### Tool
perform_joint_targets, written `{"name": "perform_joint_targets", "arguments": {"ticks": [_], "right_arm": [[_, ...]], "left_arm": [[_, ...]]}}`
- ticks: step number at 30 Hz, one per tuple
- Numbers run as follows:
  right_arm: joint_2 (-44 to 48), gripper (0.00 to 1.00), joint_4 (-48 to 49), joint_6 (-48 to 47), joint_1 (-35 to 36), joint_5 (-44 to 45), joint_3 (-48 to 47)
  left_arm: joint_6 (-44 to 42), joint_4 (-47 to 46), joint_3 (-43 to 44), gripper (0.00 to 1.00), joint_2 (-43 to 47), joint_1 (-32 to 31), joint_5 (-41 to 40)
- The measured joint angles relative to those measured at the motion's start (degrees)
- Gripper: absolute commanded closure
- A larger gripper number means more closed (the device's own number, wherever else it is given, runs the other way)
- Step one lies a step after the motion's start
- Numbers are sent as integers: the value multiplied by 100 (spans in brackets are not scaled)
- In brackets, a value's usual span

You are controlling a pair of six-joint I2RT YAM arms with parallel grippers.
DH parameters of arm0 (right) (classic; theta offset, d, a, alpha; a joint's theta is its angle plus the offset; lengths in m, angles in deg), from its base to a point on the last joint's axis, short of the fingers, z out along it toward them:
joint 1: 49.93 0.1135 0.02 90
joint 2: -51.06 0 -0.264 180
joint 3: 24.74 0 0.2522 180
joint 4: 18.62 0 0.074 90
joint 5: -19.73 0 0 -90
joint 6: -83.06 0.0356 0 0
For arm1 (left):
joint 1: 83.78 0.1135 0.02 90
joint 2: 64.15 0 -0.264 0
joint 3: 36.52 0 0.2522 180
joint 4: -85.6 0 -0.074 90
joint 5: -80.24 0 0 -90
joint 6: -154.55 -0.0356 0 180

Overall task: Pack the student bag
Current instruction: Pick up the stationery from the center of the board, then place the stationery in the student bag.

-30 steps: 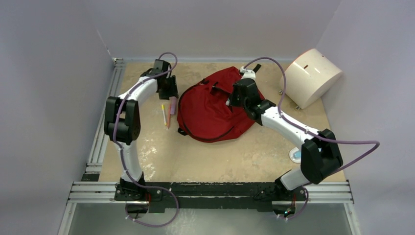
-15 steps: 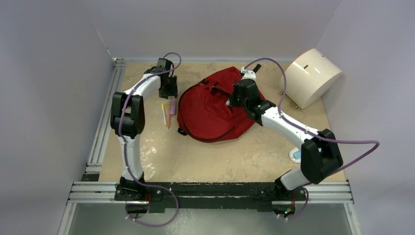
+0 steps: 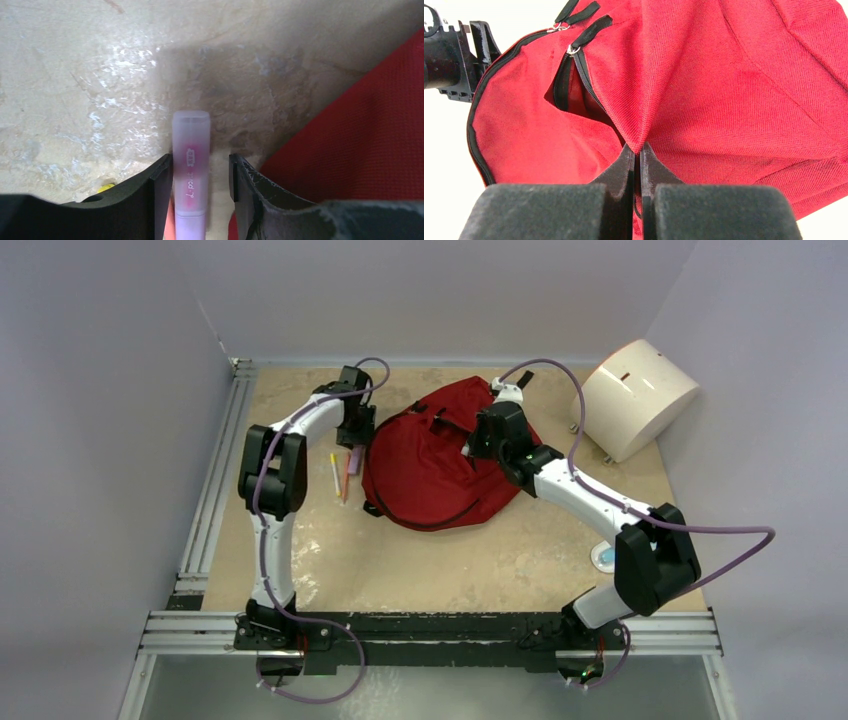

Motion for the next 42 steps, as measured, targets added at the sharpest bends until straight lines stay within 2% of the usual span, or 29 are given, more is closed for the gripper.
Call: {"name": "perform_joint_targets", "arguments": {"ticks": [13, 23, 33, 37, 42], "right_arm": [[0, 100, 0, 9, 0, -50, 2], [9, 100, 0, 44, 0, -90, 2], [81, 100, 4, 94, -2, -90, 2], [131, 100, 116, 153, -2, -96, 98], [308, 100, 221, 269, -15, -162, 221]], "left_arm": [[-72, 127, 37, 79, -7, -79, -348], [-55, 146, 37, 82, 166, -79, -293], [208, 188, -186, 85, 1864, -85, 225], [514, -120, -925, 85, 2809, -236, 621], [1038, -691, -1773, 85, 3624, -767, 1283]]}}
